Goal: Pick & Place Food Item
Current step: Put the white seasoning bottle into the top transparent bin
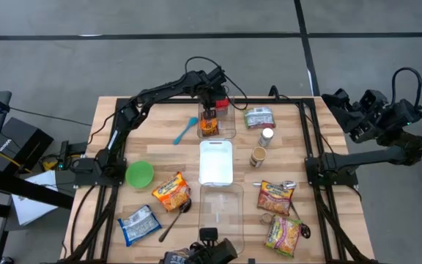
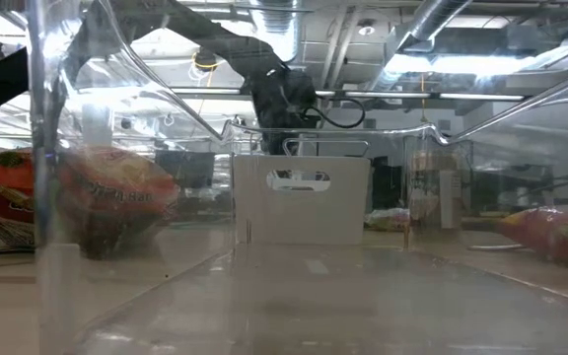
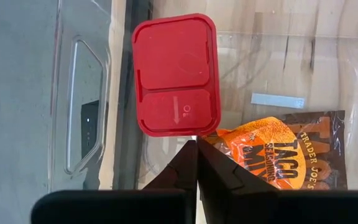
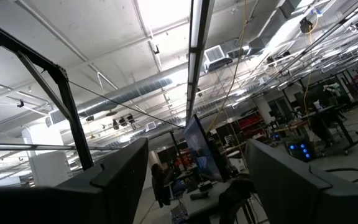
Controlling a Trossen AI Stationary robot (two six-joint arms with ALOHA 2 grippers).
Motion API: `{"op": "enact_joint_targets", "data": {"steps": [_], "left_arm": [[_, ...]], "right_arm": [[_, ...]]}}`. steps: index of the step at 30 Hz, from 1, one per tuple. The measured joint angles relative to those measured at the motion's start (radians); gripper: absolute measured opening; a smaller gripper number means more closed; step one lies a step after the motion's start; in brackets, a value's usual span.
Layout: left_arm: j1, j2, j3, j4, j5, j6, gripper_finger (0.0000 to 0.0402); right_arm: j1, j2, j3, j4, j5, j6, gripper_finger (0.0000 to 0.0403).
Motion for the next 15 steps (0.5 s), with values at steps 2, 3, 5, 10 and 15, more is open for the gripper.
{"op": "enact_joint_targets", "data": {"steps": [2, 3, 5, 10, 15], "left_arm": [[0.000, 0.000, 0.000, 0.000, 0.000, 0.000, 0.0001], [0.000, 0.000, 0.000, 0.000, 0.000, 0.000, 0.0001], [0.000, 0.000, 0.000, 0.000, 0.000, 0.001, 0.0001], [0.000, -0.005, 0.000, -0.013, 0.003, -0.002, 0.0001], [0.003, -0.039, 0.004, -0.017, 0.003, -0.002, 0.0001]], "right_arm": [[0.000, 0.000, 0.000, 0.000, 0.000, 0.000, 0.0263], [0.000, 0.000, 0.000, 0.000, 0.000, 0.000, 0.0263], [0.000, 0.000, 0.000, 0.000, 0.000, 0.000, 0.0263], [0.000, 0.000, 0.000, -0.006, 0.000, 0.000, 0.0263], [0.000, 0.000, 0.000, -0.007, 0.000, 0.000, 0.0263]]}}
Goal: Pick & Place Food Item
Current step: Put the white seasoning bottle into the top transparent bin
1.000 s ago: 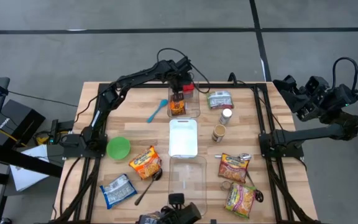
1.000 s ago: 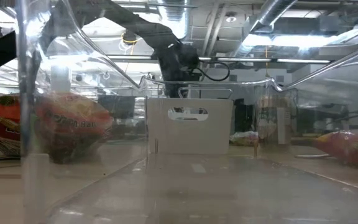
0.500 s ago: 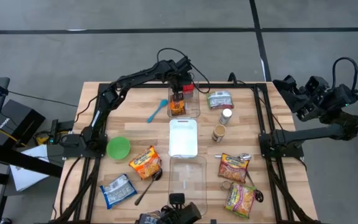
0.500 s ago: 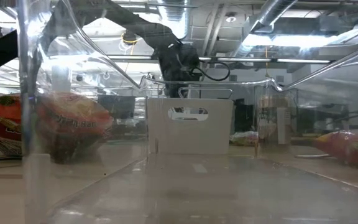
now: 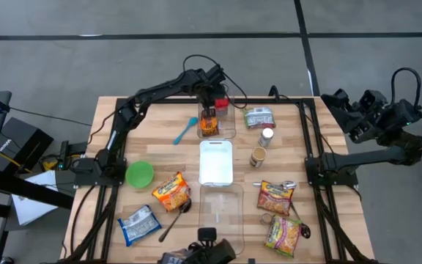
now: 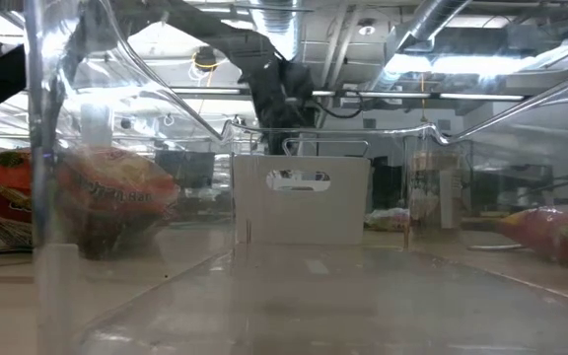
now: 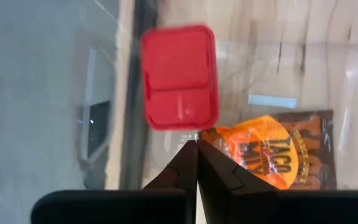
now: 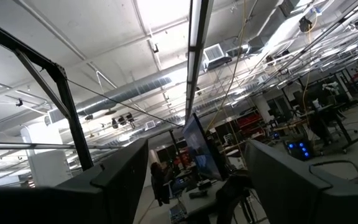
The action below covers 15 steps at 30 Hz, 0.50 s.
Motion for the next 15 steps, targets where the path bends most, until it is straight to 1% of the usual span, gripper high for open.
{"op": "enact_joint_targets", "data": {"steps": [4, 7, 9, 11, 13, 15], "left_arm": [[0.001, -0.066, 0.000, -0.009, -0.003, -0.024, 0.0001], [-0.001, -0.150, 0.000, -0.016, 0.037, -0.059, 0.0001], [-0.001, -0.220, 0.000, -0.025, 0.087, -0.088, 0.0001], [-0.002, -0.302, 0.000, -0.022, 0.140, -0.117, 0.0001], [-0.005, -0.396, -0.011, -0.018, 0.159, -0.159, 0.0001], [-0.005, -0.494, -0.036, -0.010, 0.162, -0.208, 0.0001]], "right_arm": [[0.000, 0.000, 0.000, -0.003, 0.002, 0.000, 0.0263], [0.000, 0.006, 0.000, -0.027, 0.025, 0.000, 0.0263], [0.000, 0.019, 0.000, -0.059, 0.053, 0.000, 0.0263], [0.000, 0.041, 0.000, -0.086, 0.059, 0.010, 0.0262], [-0.001, 0.076, 0.000, -0.116, 0.060, 0.024, 0.0254], [-0.001, 0.124, 0.000, -0.158, 0.075, 0.026, 0.0236]]}}
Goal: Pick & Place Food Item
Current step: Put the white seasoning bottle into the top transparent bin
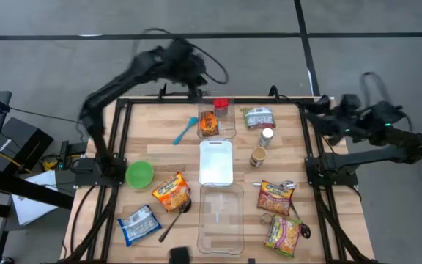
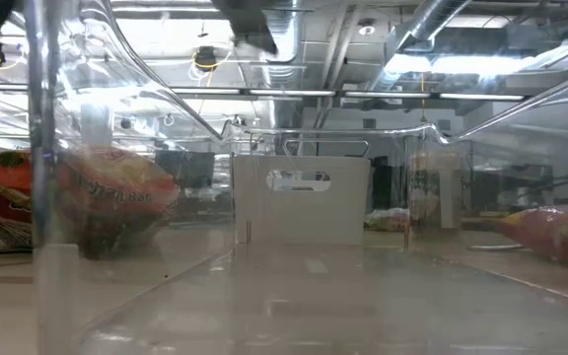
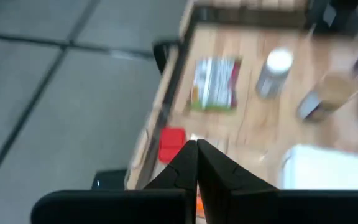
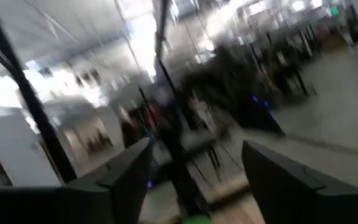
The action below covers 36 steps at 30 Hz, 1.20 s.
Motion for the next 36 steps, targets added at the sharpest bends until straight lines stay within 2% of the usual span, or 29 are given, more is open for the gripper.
{"op": "enact_joint_targets", "data": {"steps": [3, 6, 8, 10, 14, 16, 19, 25, 32, 36], "left_arm": [[-0.012, -0.153, -0.076, 0.051, 0.002, -0.061, 0.0001], [-0.035, -0.295, -0.178, 0.134, -0.027, -0.102, 0.0001], [-0.053, -0.373, -0.239, 0.164, -0.084, -0.122, 0.0001], [-0.062, -0.440, -0.292, 0.174, -0.140, -0.143, 0.0001], [-0.064, -0.553, -0.370, 0.204, -0.228, -0.198, 0.0000], [-0.063, -0.593, -0.400, 0.218, -0.234, -0.212, 0.0000], [-0.065, -0.620, -0.429, 0.228, -0.234, -0.216, 0.0000], [-0.064, -0.620, -0.454, 0.229, -0.261, -0.210, 0.0000], [-0.061, -0.619, -0.478, 0.244, -0.266, -0.205, 0.0000], [-0.061, -0.619, -0.478, 0.243, -0.269, -0.219, 0.0001]], "right_arm": [[-0.021, 0.085, -0.001, -0.052, 0.006, 0.000, 0.0183], [-0.089, 0.163, -0.001, -0.046, -0.028, -0.014, 0.0103], [-0.165, 0.228, 0.014, -0.033, -0.112, -0.027, 0.0041], [-0.254, 0.312, 0.045, -0.030, -0.232, -0.042, 0.0013], [-0.427, 0.530, 0.145, -0.059, -0.495, -0.047, 0.0006], [-0.485, 0.652, 0.219, -0.071, -0.579, -0.070, 0.0002], [-0.544, 0.838, 0.343, -0.151, -0.598, -0.133, 0.0001], [-0.590, 1.202, 0.653, -0.384, -0.600, -0.263, 0.0001], [-0.583, 1.534, 1.009, -0.540, -0.623, -0.270, 0.0000], [-0.592, 1.706, 1.226, -0.694, -0.601, -0.221, 0.0000]]}}
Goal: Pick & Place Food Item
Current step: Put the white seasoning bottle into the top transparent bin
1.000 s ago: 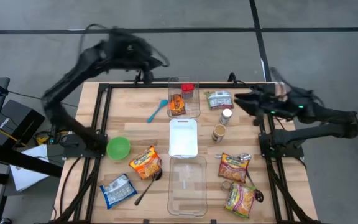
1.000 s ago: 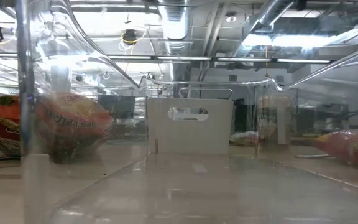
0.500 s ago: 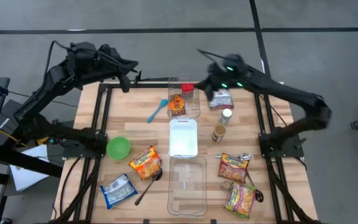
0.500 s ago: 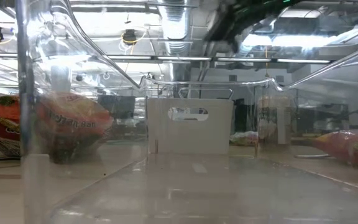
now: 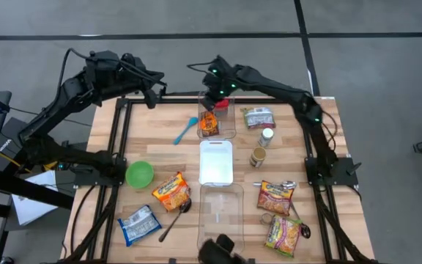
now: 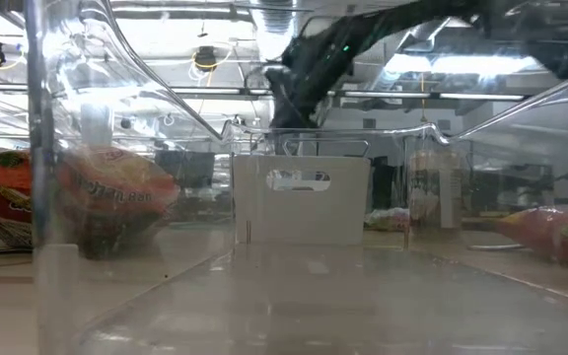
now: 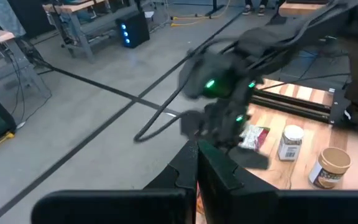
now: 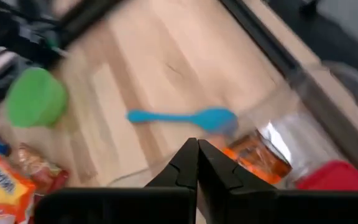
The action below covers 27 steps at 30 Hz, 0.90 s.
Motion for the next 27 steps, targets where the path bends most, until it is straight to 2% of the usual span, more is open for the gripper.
{"op": "enact_joint_targets", "data": {"steps": [4, 7, 11, 27], "left_arm": [[0.000, -0.010, 0.000, 0.000, -0.001, -0.019, 0.0001], [0.000, -0.021, 0.001, -0.001, -0.006, -0.022, 0.0000], [0.000, -0.033, 0.001, 0.005, -0.010, -0.023, 0.0001], [0.000, -0.041, 0.001, 0.029, -0.014, -0.051, 0.0001]], "right_arm": [[-0.028, 0.144, 0.153, -0.198, 0.007, 0.003, 0.0000], [-0.043, 0.194, 0.212, -0.260, 0.003, 0.003, 0.0000], [-0.048, 0.168, 0.243, -0.239, 0.035, 0.035, 0.0000], [-0.079, 0.166, 0.237, -0.302, -0.005, 0.072, 0.0000]]}}
